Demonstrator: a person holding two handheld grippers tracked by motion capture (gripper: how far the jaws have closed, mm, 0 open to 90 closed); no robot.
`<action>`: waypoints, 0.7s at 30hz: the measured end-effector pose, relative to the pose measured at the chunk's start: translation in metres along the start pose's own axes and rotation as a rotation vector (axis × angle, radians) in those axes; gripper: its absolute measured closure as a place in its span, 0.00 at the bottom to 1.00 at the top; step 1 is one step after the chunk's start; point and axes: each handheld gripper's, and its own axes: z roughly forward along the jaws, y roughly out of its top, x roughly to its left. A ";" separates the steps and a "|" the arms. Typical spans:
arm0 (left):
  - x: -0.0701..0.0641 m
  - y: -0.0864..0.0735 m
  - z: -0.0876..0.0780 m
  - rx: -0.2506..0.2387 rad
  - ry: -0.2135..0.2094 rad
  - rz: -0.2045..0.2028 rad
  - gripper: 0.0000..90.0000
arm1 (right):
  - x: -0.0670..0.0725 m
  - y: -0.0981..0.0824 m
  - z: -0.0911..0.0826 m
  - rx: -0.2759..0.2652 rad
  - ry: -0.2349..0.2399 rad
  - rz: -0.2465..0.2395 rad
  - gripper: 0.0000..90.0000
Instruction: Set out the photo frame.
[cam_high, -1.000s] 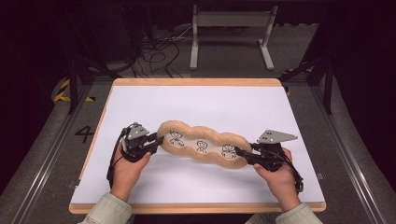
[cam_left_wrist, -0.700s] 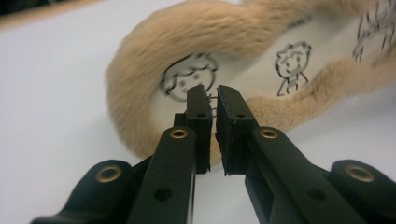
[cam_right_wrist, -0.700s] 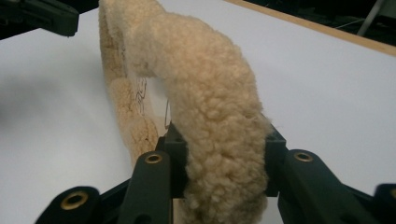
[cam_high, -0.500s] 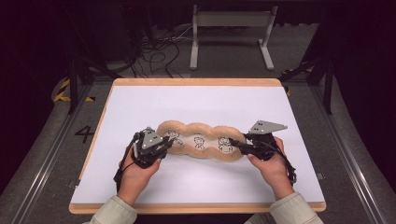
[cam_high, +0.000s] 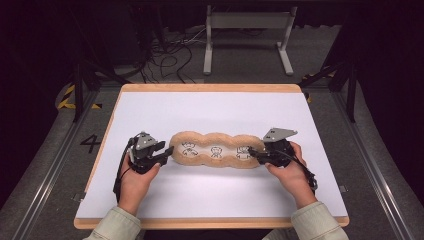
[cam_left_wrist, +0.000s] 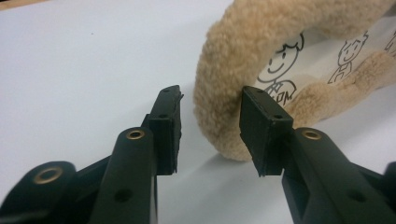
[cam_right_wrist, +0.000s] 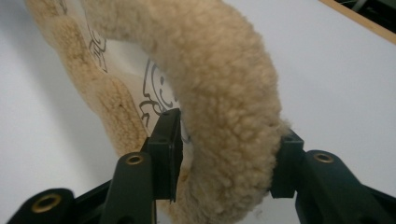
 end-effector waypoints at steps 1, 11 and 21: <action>0.001 0.000 0.001 0.004 -0.007 0.000 0.63 | 0.000 0.000 0.000 -0.002 -0.007 0.001 0.60; -0.004 -0.002 0.011 0.049 -0.026 0.035 0.56 | -0.006 -0.004 -0.009 -0.013 -0.080 0.048 0.58; -0.010 0.000 0.002 0.035 -0.046 0.070 0.50 | -0.004 -0.007 -0.027 -0.074 -0.032 0.079 0.51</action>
